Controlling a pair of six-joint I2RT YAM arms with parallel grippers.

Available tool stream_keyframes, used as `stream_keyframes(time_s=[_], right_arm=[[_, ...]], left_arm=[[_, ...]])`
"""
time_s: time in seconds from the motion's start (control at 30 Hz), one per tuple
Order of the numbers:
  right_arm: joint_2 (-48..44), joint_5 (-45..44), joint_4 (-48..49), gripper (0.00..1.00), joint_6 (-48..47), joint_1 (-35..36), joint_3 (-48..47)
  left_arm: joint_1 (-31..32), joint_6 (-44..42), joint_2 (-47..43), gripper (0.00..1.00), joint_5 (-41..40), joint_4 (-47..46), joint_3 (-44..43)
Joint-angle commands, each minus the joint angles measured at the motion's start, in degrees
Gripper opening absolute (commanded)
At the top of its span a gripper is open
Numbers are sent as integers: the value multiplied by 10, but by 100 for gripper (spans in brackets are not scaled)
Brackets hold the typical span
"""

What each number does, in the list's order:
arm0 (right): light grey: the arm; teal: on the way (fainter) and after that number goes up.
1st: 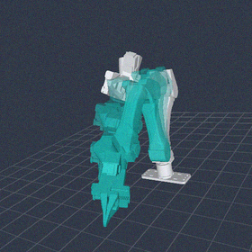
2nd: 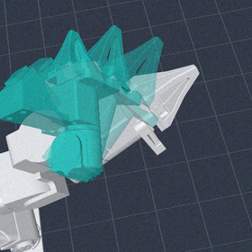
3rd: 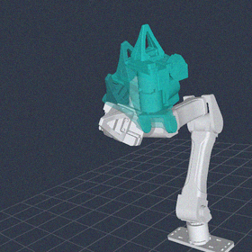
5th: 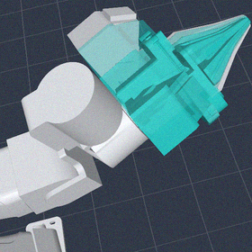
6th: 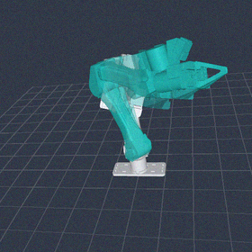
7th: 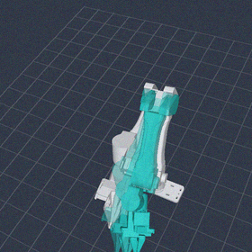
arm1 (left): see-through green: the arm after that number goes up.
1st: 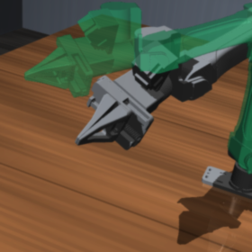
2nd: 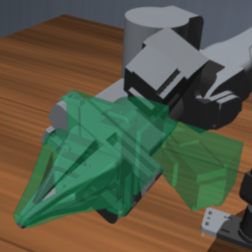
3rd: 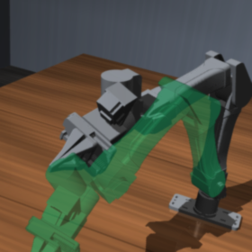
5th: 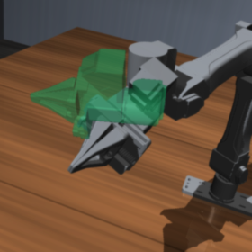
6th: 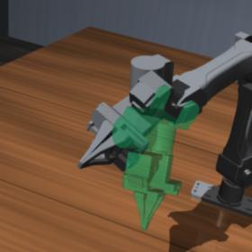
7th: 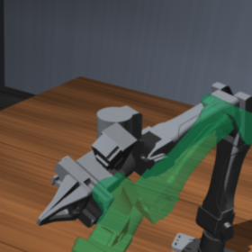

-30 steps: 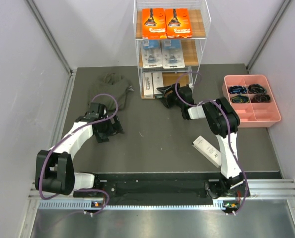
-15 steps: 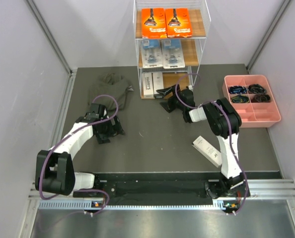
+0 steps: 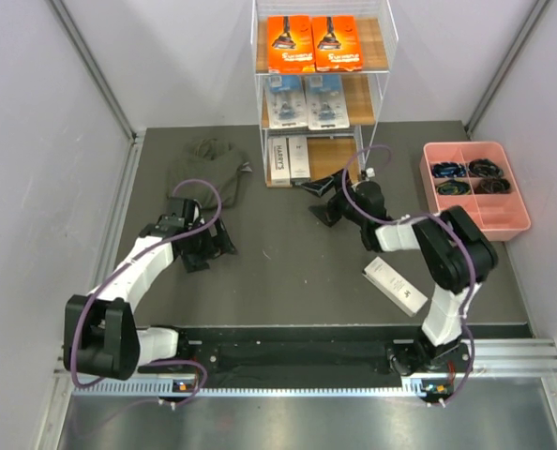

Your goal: Place and organize the shaving razors onto the shelf

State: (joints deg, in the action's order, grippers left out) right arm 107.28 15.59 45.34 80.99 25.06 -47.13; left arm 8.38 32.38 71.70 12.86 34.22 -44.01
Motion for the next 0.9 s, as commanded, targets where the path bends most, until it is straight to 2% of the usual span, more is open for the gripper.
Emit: stream_keyframes(time_s=[0.0, 0.07, 0.1, 0.17, 0.2, 0.27, 0.43, 0.53, 0.63, 0.77, 0.87], right_arm=[[-113, 7, -44, 99, -55, 15, 42], [-152, 2, -110, 99, -113, 17, 48], [-200, -14, -191, 99, -135, 22, 48], [-248, -40, -273, 99, -201, 26, 42], [-270, -68, -355, 99, -223, 30, 39], [-338, -92, -428, 99, -276, 32, 30], [-455, -177, -647, 99, -363, 32, 18], [-519, -217, -740, 99, -381, 32, 27], [-580, -246, -792, 99, -375, 31, 49], [-649, -260, -852, 99, -358, 32, 81], [-688, -270, -883, 99, -343, 31, 94]], left_arm=[[-2, 15, -29, 99, 26, -20, 16], [-2, 19, -35, 99, 37, -23, 20], [-2, 22, -37, 99, 42, -24, 22], [-2, 27, -39, 99, 53, -35, 27], [-1, 32, -40, 99, 65, -38, 31], [0, 38, -41, 99, 81, -54, 42], [9, 58, -43, 99, 110, -85, 61], [35, 67, -43, 99, 103, -98, 59], [80, 73, -29, 99, 78, -110, 45], [187, 78, 11, 99, 30, -117, -15], [243, 69, 54, 99, 17, -136, -57]])
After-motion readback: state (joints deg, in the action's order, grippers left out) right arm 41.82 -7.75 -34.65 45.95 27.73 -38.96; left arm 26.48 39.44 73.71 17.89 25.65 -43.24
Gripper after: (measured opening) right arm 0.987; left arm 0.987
